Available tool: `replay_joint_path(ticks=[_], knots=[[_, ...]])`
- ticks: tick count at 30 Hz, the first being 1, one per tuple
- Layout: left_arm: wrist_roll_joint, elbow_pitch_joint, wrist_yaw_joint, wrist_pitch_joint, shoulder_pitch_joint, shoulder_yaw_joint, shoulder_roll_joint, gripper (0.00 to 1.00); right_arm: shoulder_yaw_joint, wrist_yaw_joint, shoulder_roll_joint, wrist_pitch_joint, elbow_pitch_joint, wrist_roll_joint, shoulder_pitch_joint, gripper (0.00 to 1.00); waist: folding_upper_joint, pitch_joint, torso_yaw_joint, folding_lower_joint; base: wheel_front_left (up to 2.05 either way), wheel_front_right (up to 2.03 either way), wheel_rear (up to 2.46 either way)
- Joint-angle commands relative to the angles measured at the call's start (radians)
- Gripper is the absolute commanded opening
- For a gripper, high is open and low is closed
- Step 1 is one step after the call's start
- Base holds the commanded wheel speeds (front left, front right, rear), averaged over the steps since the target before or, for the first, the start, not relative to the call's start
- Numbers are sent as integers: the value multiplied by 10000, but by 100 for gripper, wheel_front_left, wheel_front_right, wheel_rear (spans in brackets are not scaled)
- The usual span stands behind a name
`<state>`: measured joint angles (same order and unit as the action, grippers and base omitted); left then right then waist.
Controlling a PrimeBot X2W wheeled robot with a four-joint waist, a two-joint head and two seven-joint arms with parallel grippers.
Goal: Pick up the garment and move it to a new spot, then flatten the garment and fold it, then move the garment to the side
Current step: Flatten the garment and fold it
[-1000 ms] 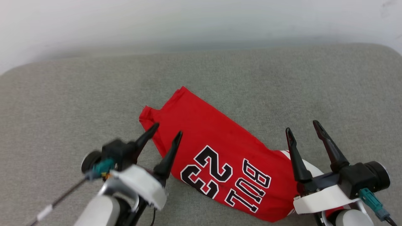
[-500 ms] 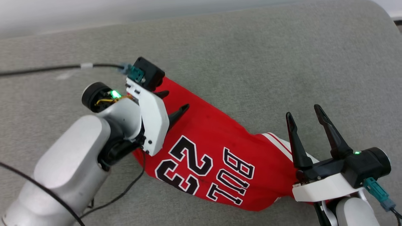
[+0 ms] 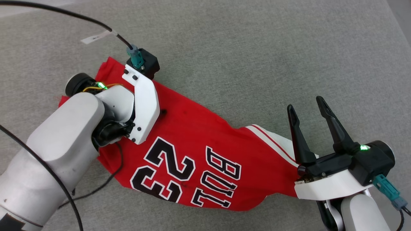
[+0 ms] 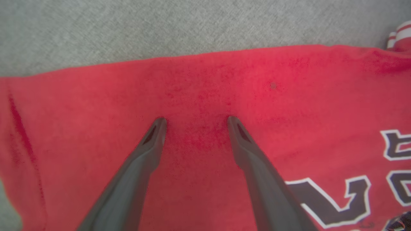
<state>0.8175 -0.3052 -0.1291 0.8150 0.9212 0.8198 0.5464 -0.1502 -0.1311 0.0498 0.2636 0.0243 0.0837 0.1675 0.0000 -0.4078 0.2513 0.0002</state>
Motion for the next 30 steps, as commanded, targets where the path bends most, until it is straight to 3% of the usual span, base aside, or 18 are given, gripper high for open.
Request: replay_joint_path(ticks=[1, 6, 7, 8, 15, 19, 25, 30], knots=[[-172, -167, -3, 133, 122, 318, 96, 100, -27, 7, 9, 16, 56, 82, 144, 100, 0, -168, 190, -2, 0, 0, 0], [-373, -336, -3, 761, 110, 1869, 607, 100, -37, 7, 7, 16, 98, 246, 209, 100, 0, -331, 389, -2, 0, 0, 0], [-232, -385, -5, 809, 101, 2042, 656, 59, -30, 7, 7, 16, 102, 260, 203, 100, 0, -345, 407, -2, 0, 0, 0], [-77, -376, -5, 808, 89, 2173, 652, 0, -27, 7, 7, 16, 103, 269, 195, 100, 0, -356, 421, -2, 0, 0, 0], [4, -582, 12, -380, 746, 2166, 534, 0, -56, 7, 9, 16, 42, 292, 195, 100, 0, -249, 414, -2, 0, 0, 0], [-361, -639, 15, -1869, 1509, 1828, 394, 0, -65, 7, 10, 16, 53, 284, 258, 100, 0, -147, 433, -2, 0, 0, 0], [-768, -1023, 97, -4037, 2459, 1121, -295, 0, -110, 7, 10, 16, 7, 354, 231, 100, 0, -27, 567, -2, 0, 0, 0], [-1180, -1290, 429, -5634, 3315, 630, -1053, 0, -197, 7, 10, 16, 14, 481, 177, 100, 0, -35, 779, -2, 0, 0, 0]])
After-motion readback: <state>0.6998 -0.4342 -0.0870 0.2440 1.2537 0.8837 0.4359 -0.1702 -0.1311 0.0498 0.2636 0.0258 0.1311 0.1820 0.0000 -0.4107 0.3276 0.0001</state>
